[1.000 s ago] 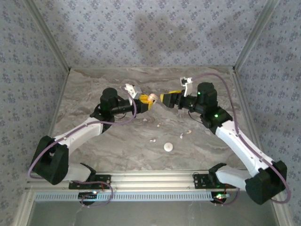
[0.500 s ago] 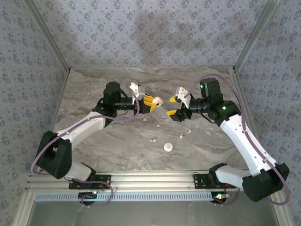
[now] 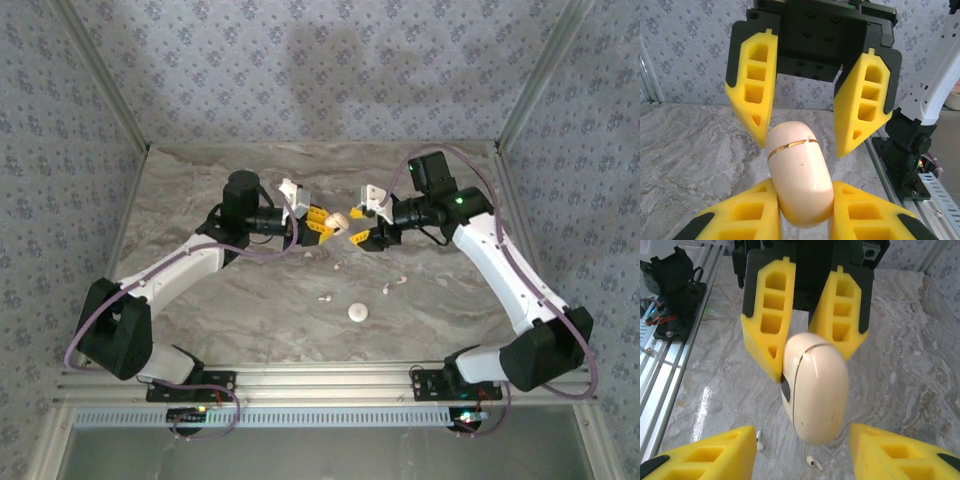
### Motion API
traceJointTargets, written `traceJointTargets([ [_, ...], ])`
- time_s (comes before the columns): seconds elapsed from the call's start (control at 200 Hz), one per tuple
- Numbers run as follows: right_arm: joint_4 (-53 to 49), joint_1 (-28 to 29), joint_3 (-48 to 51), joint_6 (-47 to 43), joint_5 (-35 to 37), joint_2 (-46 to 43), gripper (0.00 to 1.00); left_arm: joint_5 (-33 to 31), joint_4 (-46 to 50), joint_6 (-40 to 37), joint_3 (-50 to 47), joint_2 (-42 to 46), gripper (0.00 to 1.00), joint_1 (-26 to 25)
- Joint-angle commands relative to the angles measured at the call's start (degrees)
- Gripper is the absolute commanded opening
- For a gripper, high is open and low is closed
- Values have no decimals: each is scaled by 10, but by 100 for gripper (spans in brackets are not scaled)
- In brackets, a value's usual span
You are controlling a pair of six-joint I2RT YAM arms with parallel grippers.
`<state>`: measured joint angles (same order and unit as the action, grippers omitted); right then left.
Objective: Insert wireless bluetooth earbuds into charging case
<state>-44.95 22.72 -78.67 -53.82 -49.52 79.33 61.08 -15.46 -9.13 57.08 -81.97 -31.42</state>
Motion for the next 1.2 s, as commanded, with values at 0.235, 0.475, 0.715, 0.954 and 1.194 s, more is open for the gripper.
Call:
traceJointTargets([
  [0.235, -80, 19, -55, -50, -60, 40, 36, 23, 20, -29, 28, 8, 23, -8],
  [0.475, -101, 20, -62, -67, -52, 42, 21, 21, 26, -32, 29, 8, 24, -9],
  [0.715, -90, 18, -33, -58, 57, 5, 20, -46, 91, -67, 39, 12, 59, -8],
  [0.954, -18, 50, 31, -3, 260, -48, 20, -117, 244, -176, 68, 17, 61, -7],
  [1.194, 21, 95, 59, -4, 299, -67, 19, -124, 325, -235, 92, 16, 61, -7],
])
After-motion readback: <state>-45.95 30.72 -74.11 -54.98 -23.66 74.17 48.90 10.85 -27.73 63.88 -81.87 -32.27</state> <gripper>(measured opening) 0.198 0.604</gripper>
